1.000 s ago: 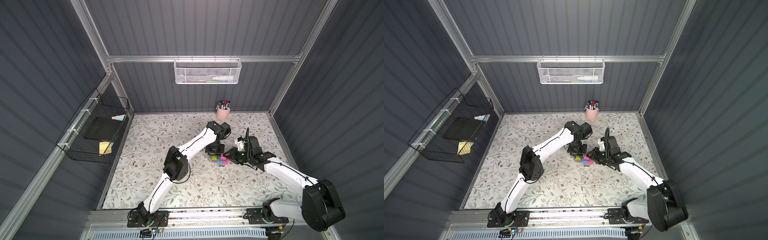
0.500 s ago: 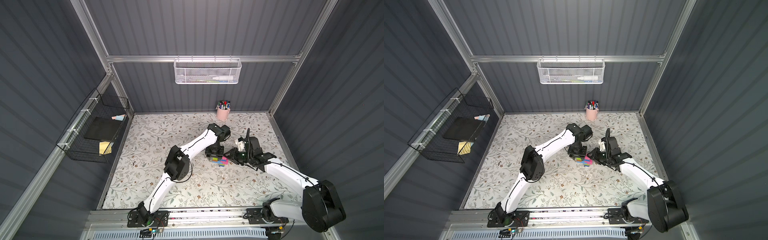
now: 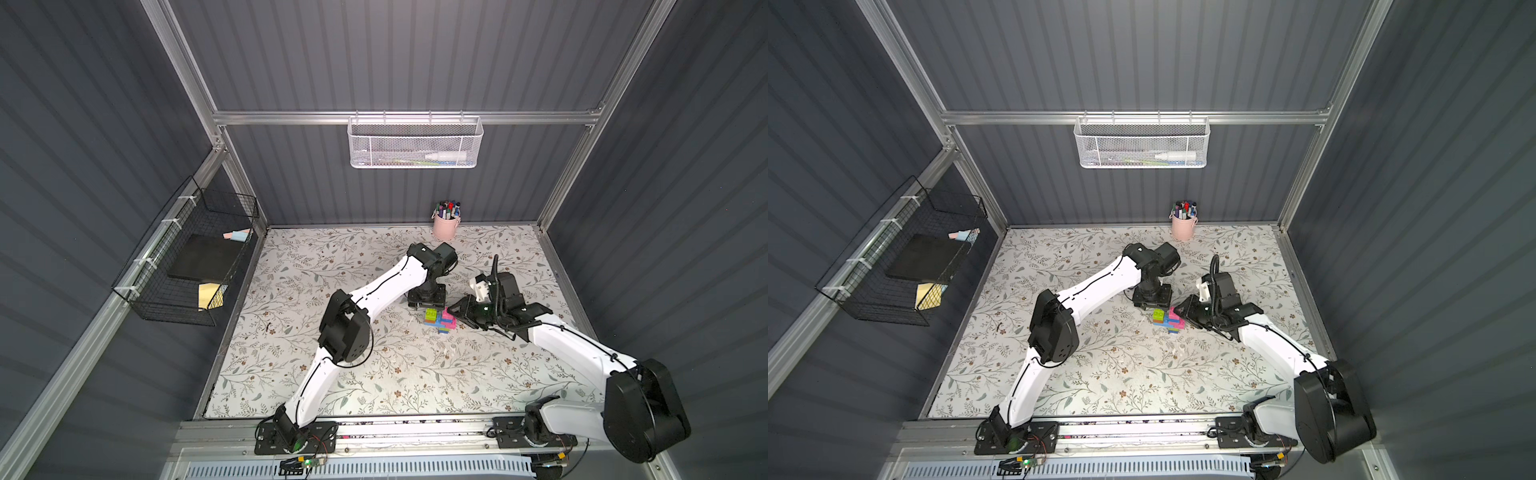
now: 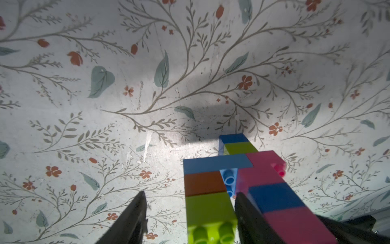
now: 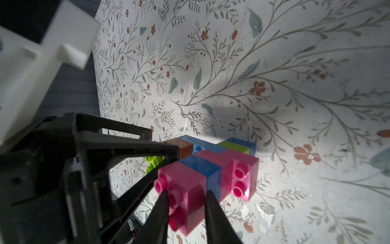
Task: Assemble the number 4 with lego
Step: Assemble the lego brick with the lego brick.
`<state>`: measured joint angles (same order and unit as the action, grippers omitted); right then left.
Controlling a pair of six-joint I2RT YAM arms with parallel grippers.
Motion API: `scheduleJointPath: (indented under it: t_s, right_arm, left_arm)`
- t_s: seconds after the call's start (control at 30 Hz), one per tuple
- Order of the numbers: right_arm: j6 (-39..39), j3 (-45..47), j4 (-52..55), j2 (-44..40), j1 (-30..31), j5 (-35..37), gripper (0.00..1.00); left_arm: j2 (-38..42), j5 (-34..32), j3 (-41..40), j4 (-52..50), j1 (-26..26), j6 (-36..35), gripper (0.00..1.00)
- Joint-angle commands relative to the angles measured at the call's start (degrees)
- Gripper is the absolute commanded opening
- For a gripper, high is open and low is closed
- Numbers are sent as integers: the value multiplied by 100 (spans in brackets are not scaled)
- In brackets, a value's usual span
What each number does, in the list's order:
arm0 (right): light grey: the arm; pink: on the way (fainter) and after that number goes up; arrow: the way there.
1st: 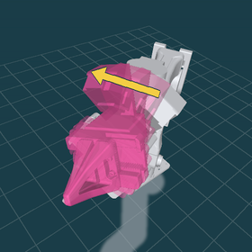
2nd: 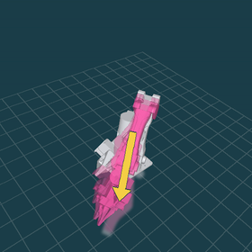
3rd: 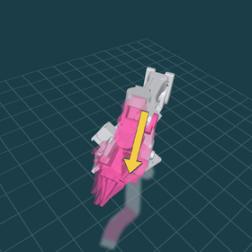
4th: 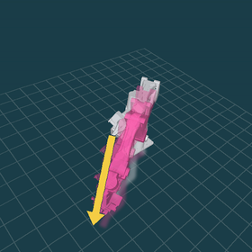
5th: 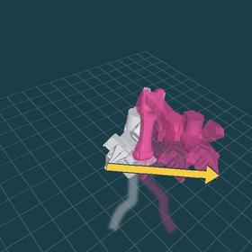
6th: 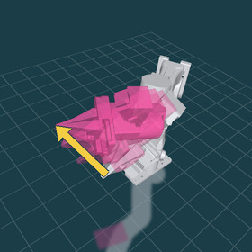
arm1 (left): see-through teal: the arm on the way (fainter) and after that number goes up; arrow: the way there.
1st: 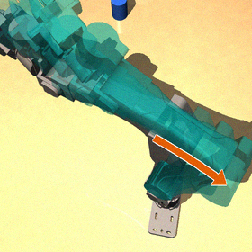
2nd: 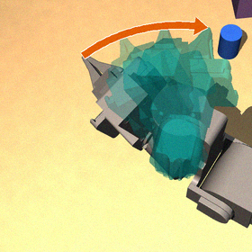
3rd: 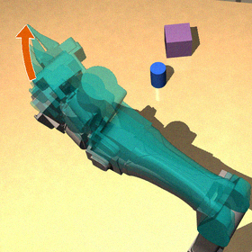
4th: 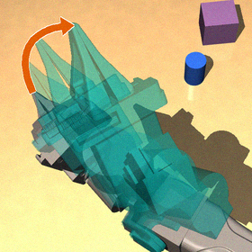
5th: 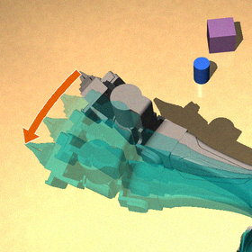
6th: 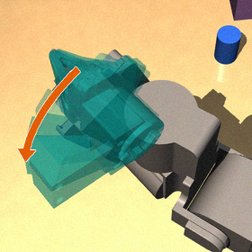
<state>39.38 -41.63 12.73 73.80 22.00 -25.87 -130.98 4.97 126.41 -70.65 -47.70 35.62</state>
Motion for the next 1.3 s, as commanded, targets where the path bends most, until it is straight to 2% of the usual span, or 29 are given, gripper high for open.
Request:
scheduleJointPath:
  t_s: [0.0, 0.13, 0.33, 0.53, 0.87, 1.27]
  right_arm:
    - [-202, 288, 1662, 335, 6, 691, 30]
    - [-237, 224, 1774, 354, 6, 715, 30]
    - [-213, 191, 1813, 373, 10, 710, 29]
    - [-202, 181, 1843, 389, 6, 934, 29]
    - [-207, 216, 1832, 445, 6, 952, 29]
    - [-193, 249, 1760, 510, 6, 926, 29]
  left_arm:
    - [597, -220, -296, 377, 62, 52, 62]
    - [850, -161, -551, 546, 89, 36, 56]
    - [818, 145, -599, 553, 78, -263, 35]
    - [770, 303, -771, 447, 20, -492, 20]
    - [694, 338, -621, 371, -113, -682, 16]
    - [262, 240, -337, -203, -276, -863, 11]
